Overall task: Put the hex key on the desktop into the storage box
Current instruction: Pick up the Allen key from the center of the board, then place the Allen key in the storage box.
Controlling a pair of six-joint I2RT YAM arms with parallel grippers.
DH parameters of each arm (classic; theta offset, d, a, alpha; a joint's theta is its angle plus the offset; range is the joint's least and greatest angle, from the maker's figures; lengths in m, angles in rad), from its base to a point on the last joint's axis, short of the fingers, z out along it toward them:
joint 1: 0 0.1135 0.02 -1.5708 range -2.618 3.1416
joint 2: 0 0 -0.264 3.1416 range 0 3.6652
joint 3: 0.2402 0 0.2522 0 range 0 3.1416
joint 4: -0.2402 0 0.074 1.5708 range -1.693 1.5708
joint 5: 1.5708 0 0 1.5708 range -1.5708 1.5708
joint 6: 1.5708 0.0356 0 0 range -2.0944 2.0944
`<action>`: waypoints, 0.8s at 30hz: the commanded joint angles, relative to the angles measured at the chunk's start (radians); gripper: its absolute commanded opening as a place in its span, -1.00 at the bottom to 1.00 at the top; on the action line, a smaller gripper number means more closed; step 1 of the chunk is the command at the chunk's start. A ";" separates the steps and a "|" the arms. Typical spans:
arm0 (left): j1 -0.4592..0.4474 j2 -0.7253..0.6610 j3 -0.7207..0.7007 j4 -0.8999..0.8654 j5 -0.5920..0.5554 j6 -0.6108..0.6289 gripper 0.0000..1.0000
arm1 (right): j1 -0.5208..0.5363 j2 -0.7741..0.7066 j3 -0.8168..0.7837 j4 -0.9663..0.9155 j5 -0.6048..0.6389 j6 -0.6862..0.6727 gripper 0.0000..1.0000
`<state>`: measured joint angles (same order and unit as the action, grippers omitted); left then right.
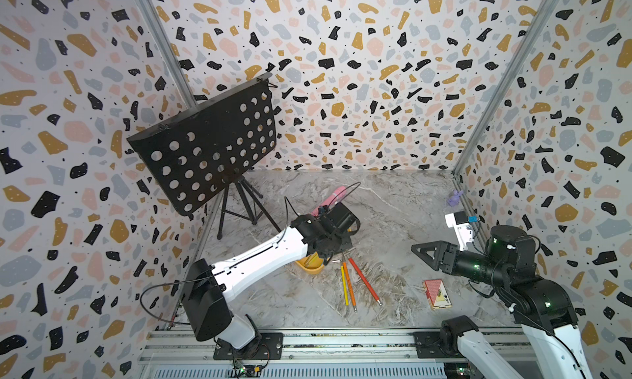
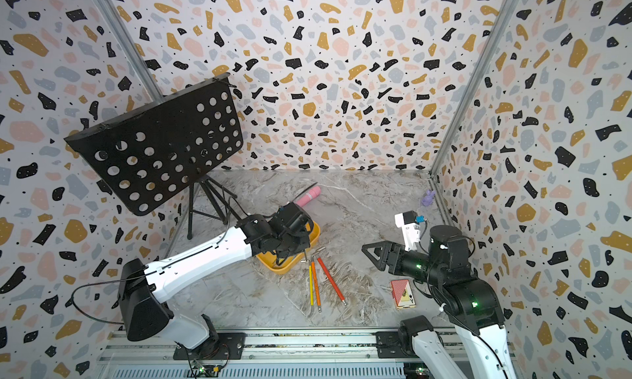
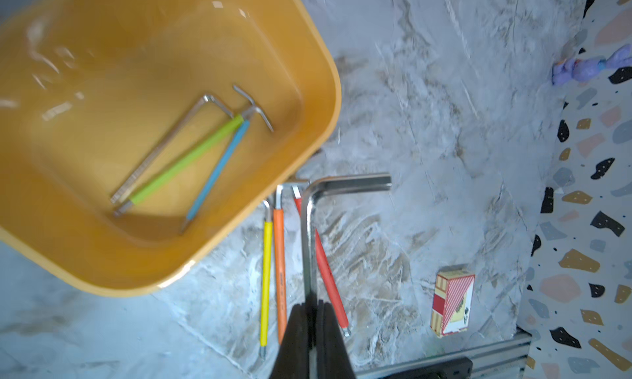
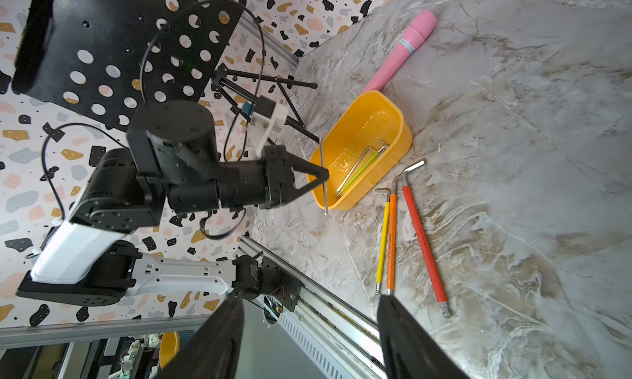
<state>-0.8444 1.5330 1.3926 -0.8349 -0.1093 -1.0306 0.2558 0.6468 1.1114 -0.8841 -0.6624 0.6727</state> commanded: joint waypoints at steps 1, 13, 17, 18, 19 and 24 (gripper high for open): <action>0.068 0.046 0.075 -0.122 -0.052 0.317 -1.00 | 0.005 -0.006 0.029 -0.009 -0.003 -0.011 0.35; 0.161 0.281 0.141 -0.179 -0.147 0.709 -1.00 | 0.005 -0.004 0.030 -0.013 -0.006 -0.012 0.35; 0.170 0.326 0.125 -0.179 -0.169 0.758 -1.00 | 0.005 -0.007 0.023 -0.013 -0.008 -0.012 0.35; 0.173 0.339 0.122 -0.179 -0.173 0.771 -1.00 | 0.005 -0.009 0.021 -0.014 -0.008 -0.012 0.35; 0.175 0.346 0.119 -0.178 -0.174 0.777 -1.00 | 0.005 -0.010 0.021 -0.014 -0.008 -0.012 0.35; 0.179 0.398 0.116 -0.160 -0.172 0.791 -1.00 | 0.007 -0.009 0.016 -0.009 -0.009 -0.009 0.35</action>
<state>-0.6720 1.9099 1.5208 -0.9894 -0.2604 -0.2768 0.2558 0.6468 1.1118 -0.8902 -0.6628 0.6724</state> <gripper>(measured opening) 0.062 0.675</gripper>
